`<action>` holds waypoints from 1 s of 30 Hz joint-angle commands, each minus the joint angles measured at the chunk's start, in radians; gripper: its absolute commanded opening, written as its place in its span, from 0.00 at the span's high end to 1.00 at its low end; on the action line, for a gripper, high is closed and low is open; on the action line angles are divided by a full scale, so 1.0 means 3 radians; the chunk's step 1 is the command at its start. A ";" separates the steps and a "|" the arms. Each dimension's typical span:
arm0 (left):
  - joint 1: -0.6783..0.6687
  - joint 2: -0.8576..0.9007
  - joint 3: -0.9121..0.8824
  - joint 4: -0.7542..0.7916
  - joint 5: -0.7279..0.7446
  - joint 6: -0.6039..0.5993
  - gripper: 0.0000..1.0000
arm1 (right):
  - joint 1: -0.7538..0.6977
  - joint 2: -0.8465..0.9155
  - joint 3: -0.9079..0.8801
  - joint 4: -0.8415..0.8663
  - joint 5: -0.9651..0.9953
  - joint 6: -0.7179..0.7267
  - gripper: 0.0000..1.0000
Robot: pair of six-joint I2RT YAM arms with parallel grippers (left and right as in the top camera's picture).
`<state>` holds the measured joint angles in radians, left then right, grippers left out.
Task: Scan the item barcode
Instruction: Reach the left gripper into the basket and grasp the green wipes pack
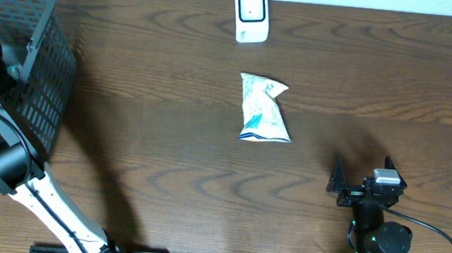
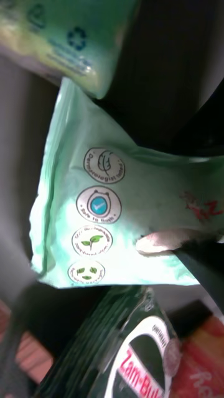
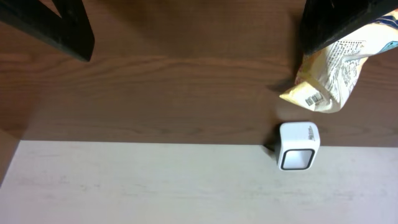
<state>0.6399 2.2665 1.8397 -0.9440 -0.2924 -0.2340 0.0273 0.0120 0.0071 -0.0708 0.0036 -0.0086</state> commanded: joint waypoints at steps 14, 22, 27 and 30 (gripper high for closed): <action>0.0010 -0.0047 0.0009 -0.0359 0.0340 -0.0050 0.93 | 0.0014 -0.0018 -0.0005 -0.0014 0.0015 -0.0025 0.01; 0.0010 -0.0857 0.0028 -0.0343 0.0607 -0.0487 0.93 | 0.0014 -0.0018 -0.0005 -0.0014 0.0015 -0.0025 0.01; 0.0010 -0.1497 0.0028 -0.0189 0.0984 -0.0488 0.93 | 0.0014 -0.0018 -0.0005 -0.0014 0.0015 -0.0025 0.01; 0.0010 -0.1853 0.0028 -0.0137 0.1202 -0.0526 0.93 | 0.0014 -0.0018 -0.0005 -0.0014 0.0015 -0.0025 0.01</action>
<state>0.6449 1.7866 1.8351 -0.9859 -0.0250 -0.3668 0.0273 0.0120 0.0071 -0.0708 0.0036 -0.0086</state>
